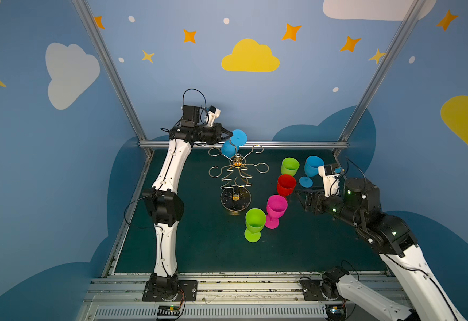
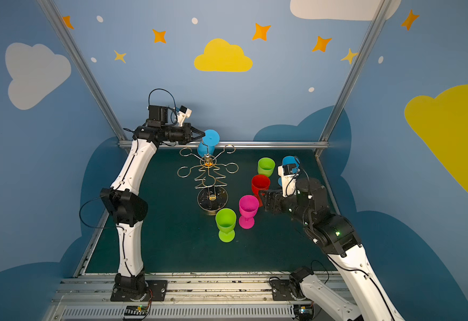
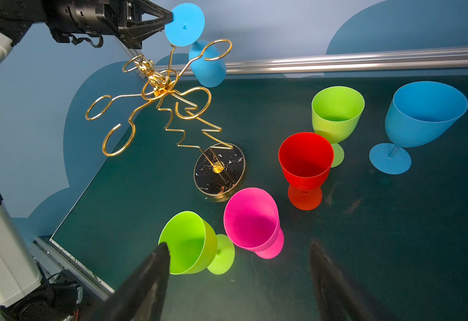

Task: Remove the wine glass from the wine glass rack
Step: 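Close the left gripper on the blue glass base on the rack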

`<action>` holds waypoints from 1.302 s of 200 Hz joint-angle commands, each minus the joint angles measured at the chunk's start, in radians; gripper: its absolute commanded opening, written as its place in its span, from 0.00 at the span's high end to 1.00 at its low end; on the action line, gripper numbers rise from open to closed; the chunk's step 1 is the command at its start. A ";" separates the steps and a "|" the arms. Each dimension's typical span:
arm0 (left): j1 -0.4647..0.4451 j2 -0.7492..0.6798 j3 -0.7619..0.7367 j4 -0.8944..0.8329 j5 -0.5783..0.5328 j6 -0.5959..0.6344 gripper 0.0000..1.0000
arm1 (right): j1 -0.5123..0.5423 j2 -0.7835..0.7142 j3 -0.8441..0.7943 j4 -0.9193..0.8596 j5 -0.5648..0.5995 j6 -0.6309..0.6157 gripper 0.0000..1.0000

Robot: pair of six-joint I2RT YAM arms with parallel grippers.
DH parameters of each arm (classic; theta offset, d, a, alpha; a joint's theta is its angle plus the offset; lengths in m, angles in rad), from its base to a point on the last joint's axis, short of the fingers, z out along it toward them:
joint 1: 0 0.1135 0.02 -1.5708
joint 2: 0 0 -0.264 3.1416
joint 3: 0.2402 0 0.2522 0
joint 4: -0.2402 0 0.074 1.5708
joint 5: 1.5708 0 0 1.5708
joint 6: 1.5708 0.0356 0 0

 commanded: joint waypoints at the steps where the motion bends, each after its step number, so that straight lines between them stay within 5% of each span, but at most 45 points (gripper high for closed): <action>1: 0.021 -0.016 -0.015 0.094 0.081 -0.081 0.97 | -0.009 -0.015 -0.011 0.007 -0.004 0.004 0.22; 52: 0.043 -0.093 -0.187 0.346 0.187 -0.246 0.97 | -0.015 -0.025 -0.011 0.005 -0.004 0.003 0.22; 260: 0.025 -0.192 -0.346 0.281 0.201 -0.166 0.97 | -0.037 -0.053 -0.019 -0.001 -0.016 -0.006 0.22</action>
